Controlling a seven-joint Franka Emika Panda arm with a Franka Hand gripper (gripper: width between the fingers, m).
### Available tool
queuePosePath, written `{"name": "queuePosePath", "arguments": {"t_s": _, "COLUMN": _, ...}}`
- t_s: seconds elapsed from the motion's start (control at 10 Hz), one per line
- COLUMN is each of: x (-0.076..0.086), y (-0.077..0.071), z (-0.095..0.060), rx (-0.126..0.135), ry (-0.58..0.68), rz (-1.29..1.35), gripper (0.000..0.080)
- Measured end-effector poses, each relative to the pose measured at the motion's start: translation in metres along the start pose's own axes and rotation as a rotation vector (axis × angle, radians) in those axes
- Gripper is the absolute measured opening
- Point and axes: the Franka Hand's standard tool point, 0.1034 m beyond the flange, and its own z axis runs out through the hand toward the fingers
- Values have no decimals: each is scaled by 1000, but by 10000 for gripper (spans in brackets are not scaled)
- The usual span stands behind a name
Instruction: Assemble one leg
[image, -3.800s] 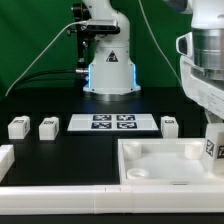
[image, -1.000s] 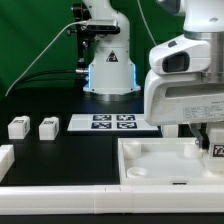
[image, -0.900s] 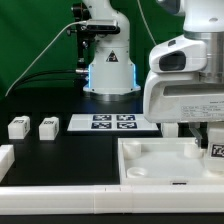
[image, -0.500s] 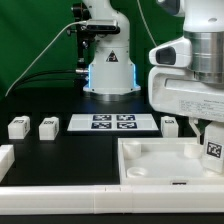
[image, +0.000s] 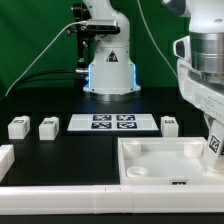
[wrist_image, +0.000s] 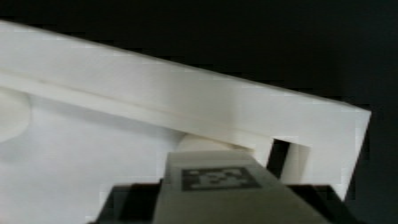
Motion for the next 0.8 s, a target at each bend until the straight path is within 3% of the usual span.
{"name": "queuePosePath", "arguments": {"t_s": 0.1, "x": 0, "y": 0, "z": 0, "rx": 0, "ry": 0, "rz": -20, "gripper": 384}}
{"name": "queuePosePath", "arguments": {"t_s": 0.2, "x": 0, "y": 0, "z": 0, "rx": 0, "ry": 0, "rz": -30, "gripper": 577}}
{"name": "queuePosePath", "arguments": {"t_s": 0.3, "x": 0, "y": 0, "z": 0, "rx": 0, "ry": 0, "rz": -68, "gripper": 577}}
{"name": "queuePosePath", "arguments": {"t_s": 0.4, "x": 0, "y": 0, "z": 0, "rx": 0, "ry": 0, "rz": -79, "gripper": 635}}
{"name": "queuePosePath", "arguments": {"t_s": 0.8, "x": -1, "y": 3, "z": 4, "rx": -8, "ry": 1, "rz": -497, "gripper": 649}}
